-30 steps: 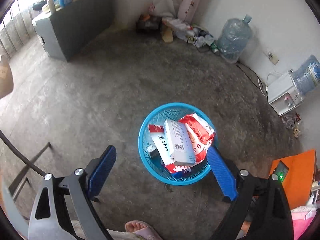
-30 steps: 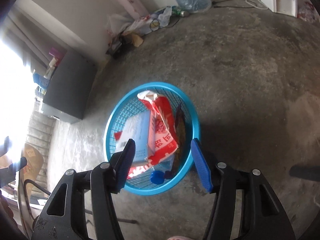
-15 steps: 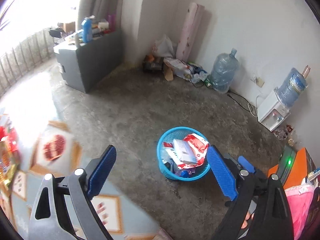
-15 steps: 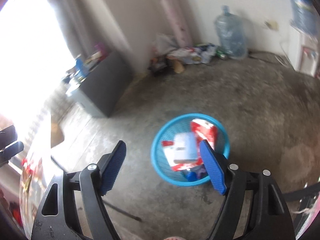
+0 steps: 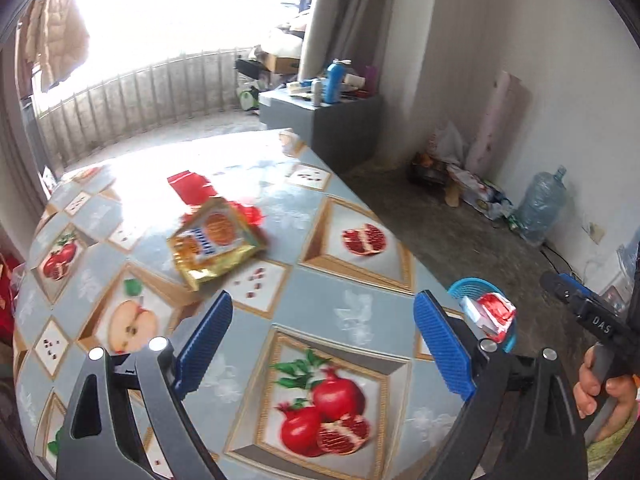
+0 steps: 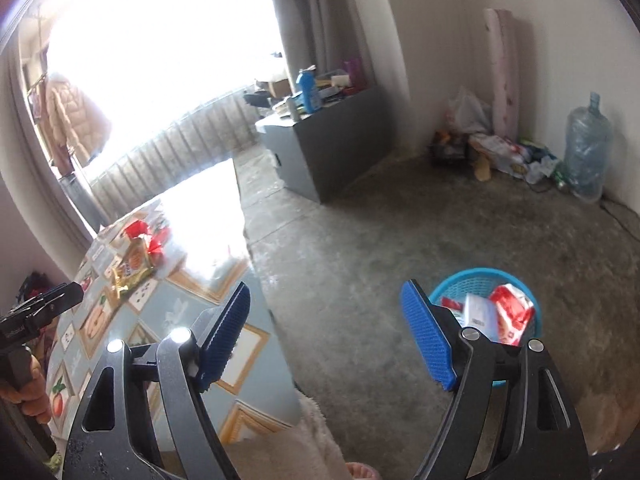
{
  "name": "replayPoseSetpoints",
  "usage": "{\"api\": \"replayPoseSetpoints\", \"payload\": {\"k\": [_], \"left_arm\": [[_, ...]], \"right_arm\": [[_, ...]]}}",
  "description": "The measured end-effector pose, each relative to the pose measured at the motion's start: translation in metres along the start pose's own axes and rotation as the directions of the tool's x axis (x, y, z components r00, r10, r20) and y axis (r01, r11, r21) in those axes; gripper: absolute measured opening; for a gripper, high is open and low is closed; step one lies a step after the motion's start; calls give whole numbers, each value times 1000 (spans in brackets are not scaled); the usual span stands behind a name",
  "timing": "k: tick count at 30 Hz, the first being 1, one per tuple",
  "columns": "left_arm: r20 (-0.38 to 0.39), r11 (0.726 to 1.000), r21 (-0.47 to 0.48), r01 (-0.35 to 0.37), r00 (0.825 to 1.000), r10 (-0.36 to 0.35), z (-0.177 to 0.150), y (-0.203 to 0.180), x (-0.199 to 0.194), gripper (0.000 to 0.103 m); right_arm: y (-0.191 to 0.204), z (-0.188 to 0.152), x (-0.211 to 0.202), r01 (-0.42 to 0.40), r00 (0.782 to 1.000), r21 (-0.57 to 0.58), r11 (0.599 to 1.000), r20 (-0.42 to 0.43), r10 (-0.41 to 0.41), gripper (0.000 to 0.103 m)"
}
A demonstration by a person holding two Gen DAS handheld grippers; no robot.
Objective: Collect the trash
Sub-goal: 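Move both grippers back over the table toward the wrappers, then grasp the red wrapper with the right gripper while the left gripper grasps the gold Enaak pack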
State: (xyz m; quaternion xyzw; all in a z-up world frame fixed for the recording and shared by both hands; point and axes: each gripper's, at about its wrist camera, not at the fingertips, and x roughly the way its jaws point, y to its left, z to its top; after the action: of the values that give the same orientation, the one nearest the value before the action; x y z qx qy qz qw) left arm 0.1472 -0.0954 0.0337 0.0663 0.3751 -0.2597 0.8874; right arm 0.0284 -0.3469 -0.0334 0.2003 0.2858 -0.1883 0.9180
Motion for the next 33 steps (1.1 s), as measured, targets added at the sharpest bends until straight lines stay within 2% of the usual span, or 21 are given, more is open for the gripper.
{"api": "replayPoseSetpoints", "payload": {"k": [5,8,12,15,17,19,23,27,30,33], "left_arm": [[54,992,-101,-75,995,81,1,63,-18,90],[63,985,-145,-96,992,106,5,97,-19,90],[58,981,-171,-87,993,98,15,120,-1,90],[41,983,-176,-44,998,52,26,125,29,89],[27,984,-176,-23,999,28,33,131,51,81],[6,984,-180,-11,1000,12,39,135,73,77],[-25,972,-235,25,999,-32,53,151,113,62],[-54,949,-312,34,997,-54,61,171,145,49],[-73,936,-351,44,995,-74,65,182,163,40],[-75,925,-376,57,993,-92,65,190,175,26]], "right_arm": [[49,16,21,-118,992,-77,990,-54,115,74],[79,27,40,-223,970,-79,972,-113,214,74],[118,41,69,-306,942,-99,947,-175,286,72],[147,44,93,-359,916,-115,926,-232,327,68],[168,47,112,-388,898,-119,914,-270,347,64],[185,50,134,-434,870,-111,894,-309,384,62],[214,55,176,-472,836,-90,877,-362,413,54],[222,57,210,-486,802,-22,874,-408,435,47],[227,55,225,-492,787,9,871,-424,449,41],[229,53,233,-512,766,47,858,-426,481,35]]}}
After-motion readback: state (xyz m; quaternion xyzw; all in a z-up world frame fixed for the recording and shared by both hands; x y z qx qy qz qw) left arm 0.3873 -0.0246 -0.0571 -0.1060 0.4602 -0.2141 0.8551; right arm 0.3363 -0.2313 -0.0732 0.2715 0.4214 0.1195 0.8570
